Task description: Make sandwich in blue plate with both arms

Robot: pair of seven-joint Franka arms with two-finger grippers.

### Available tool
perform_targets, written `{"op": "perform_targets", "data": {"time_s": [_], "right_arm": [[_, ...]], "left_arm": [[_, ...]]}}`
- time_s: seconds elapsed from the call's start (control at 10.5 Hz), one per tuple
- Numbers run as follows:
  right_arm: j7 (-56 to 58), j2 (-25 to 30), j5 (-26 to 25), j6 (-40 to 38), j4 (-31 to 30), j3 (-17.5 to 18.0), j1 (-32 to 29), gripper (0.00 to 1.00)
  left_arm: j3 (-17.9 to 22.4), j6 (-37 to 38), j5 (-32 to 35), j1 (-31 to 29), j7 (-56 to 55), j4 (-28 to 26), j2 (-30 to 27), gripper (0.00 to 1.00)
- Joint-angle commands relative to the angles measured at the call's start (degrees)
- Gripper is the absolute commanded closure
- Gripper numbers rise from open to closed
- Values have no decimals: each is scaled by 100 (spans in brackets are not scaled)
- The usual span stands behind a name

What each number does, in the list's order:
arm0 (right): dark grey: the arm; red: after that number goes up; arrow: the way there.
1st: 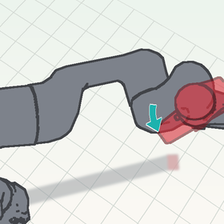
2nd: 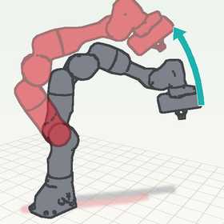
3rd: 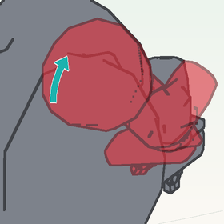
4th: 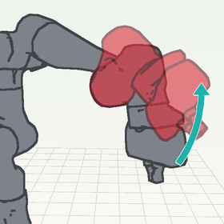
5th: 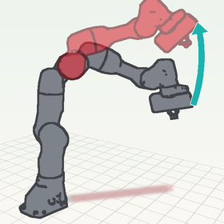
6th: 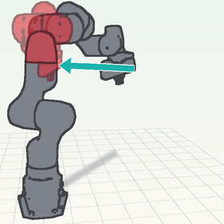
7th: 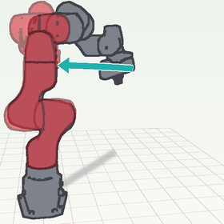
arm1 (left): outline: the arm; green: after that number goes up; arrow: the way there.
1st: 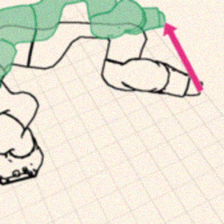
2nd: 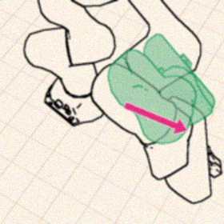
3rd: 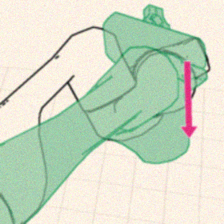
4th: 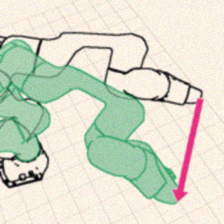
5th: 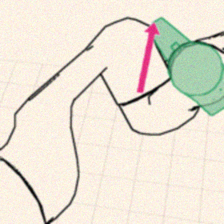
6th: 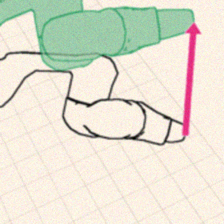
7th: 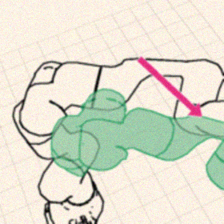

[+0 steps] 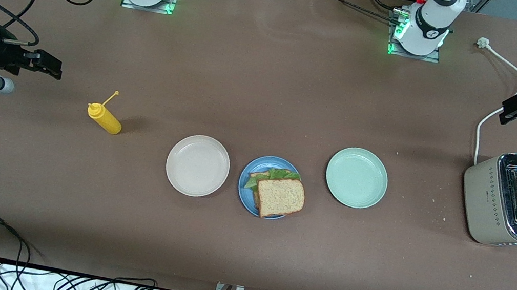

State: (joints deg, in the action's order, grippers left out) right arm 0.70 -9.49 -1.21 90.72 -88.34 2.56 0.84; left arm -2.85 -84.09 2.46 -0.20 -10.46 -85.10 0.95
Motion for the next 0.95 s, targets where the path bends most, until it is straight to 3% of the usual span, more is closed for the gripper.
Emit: {"op": "perform_targets", "data": {"time_s": [0.0,0.86], "right_arm": [[-61,-44,42,-11,89,25,-13,0],[-78,-53,50,-11,89,25,-13,0]], "left_arm": [[83,112,27,-128,97,327,-7,0],[-102,50,-17,-33,88,345,98,0]]}}
